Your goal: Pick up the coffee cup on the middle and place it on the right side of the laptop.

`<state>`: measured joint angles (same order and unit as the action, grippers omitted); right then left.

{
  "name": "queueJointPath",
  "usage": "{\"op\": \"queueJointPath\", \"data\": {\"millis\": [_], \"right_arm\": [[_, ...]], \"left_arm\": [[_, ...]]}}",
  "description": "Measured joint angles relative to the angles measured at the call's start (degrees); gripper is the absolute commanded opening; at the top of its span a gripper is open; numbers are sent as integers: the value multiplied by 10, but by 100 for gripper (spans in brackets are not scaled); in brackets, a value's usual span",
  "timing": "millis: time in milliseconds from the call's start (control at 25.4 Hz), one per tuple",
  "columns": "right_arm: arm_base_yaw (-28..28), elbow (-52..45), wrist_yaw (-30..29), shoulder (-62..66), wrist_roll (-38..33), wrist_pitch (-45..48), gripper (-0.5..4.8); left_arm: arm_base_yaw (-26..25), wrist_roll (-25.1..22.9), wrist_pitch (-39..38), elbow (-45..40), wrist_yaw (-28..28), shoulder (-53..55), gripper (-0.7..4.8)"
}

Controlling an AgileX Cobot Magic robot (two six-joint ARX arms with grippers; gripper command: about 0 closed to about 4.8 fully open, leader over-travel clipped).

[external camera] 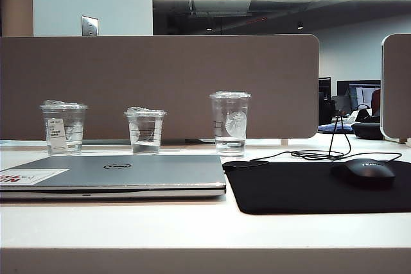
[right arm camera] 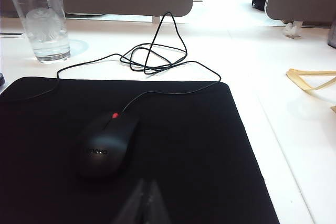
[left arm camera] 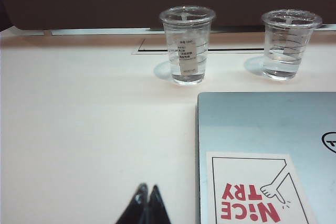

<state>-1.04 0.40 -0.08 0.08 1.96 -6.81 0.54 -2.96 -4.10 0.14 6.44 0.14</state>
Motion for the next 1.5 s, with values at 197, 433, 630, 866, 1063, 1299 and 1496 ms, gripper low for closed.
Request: {"op": "queueJointPath", "data": {"millis": [197, 433, 630, 866, 1063, 1299, 1496], "right_arm": [[0, 0, 0, 0, 0, 0, -5], [0, 0, 0, 0, 0, 0, -5], [0, 0, 0, 0, -9, 5, -5], [0, 63, 0, 1, -132, 67, -5], [0, 192, 0, 72, -113, 24, -5], [0, 298, 1, 202, -9, 18, -5], [1, 373, -4, 328, 24, 16, -5]], "left_arm": [[0, 0, 0, 0, 0, 0, -5], [0, 2, 0, 0, -11, 0, -6], [0, 31, -13, 20, -24, 1, -6], [0, 48, -9, 147, -50, 11, -5], [0, 48, -23, 252, -56, 110, -5], [0, 36, -25, 333, -64, 267, -5], [0, 32, -28, 401, -143, 414, 276]]}}
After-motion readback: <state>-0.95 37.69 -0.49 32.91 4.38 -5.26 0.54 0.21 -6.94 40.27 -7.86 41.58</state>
